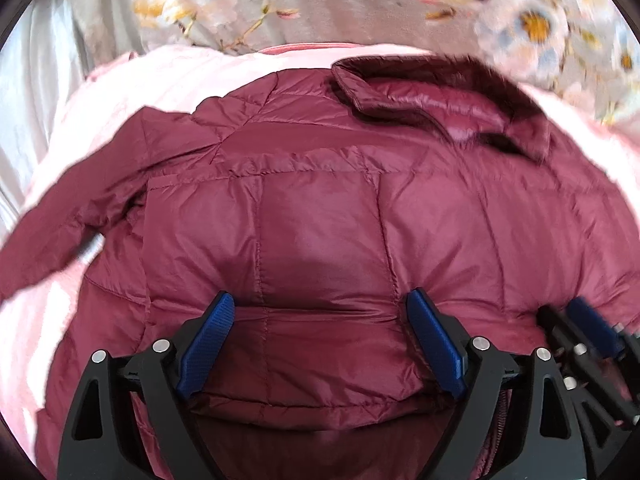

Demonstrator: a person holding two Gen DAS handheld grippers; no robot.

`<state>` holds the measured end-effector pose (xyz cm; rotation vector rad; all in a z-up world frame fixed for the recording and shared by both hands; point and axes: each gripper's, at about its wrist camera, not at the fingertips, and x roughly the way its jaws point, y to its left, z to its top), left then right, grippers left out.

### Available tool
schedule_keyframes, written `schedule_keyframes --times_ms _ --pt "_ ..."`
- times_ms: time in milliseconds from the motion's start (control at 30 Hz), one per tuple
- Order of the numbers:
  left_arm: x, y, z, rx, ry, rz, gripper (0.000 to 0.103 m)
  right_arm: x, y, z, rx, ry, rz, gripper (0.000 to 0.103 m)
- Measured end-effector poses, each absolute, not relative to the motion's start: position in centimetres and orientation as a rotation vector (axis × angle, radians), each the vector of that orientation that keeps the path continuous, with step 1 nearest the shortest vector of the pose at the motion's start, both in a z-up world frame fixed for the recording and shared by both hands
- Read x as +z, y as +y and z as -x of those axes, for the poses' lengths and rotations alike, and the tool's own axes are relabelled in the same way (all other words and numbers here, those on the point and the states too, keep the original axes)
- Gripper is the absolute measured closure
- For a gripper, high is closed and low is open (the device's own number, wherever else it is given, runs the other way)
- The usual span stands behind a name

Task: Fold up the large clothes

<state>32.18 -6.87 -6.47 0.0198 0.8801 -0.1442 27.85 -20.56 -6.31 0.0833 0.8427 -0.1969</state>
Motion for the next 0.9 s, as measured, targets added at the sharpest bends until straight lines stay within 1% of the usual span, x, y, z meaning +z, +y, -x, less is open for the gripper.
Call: schedule_keyframes --times_ms 100,133,200,267,333,467,567,633,733,833,867,900 --pt "-5.4 -3.8 -32.2 -0.149 0.903 0.092 0.017 -6.1 -21.0 -27.8 -0.186 0.840 -0.109 0.072" --pt "-5.0 -2.7 -32.1 -0.153 0.915 0.111 0.017 -5.7 -21.2 -27.3 -0.196 0.828 -0.124 0.070" --pt "-3.7 1.7 -31.5 -0.153 0.932 0.200 0.017 -4.9 -20.9 -26.1 -0.230 0.812 -0.115 0.065" --pt "-2.7 6.4 -31.0 -0.131 0.916 0.268 0.017 -3.6 -19.5 -23.8 -0.212 0.769 -0.097 0.056" --pt "-2.3 11.1 -30.9 -0.054 0.910 0.290 0.017 -2.9 -17.9 -22.0 -0.184 0.743 -0.084 0.050" --pt "-3.1 22.0 -31.4 0.162 0.940 0.345 0.017 -2.8 -15.5 -19.7 -0.127 0.740 -0.090 0.049" --pt "-4.5 30.1 -31.3 0.258 0.964 0.528 0.018 -3.6 -14.6 -18.9 -0.109 0.731 -0.085 0.049" --pt "-5.1 34.4 -30.9 0.320 0.943 0.633 0.019 -4.2 -14.3 -19.1 -0.128 0.749 -0.065 0.049" --pt "-5.5 38.4 -30.9 0.353 0.908 0.745 0.019 -4.8 -14.5 -19.3 -0.147 0.773 -0.078 0.049" --pt "-5.2 40.0 -31.4 0.358 0.886 0.785 0.019 -5.1 -15.0 -19.3 -0.156 0.783 -0.109 0.045" --pt "-5.2 40.0 -31.9 0.357 0.881 0.782 0.022 -5.2 -15.1 -19.2 -0.160 0.784 -0.115 0.045" --pt "-5.1 39.8 -32.3 0.355 0.881 0.775 0.033 -5.3 -15.1 -19.2 -0.162 0.786 -0.119 0.045"
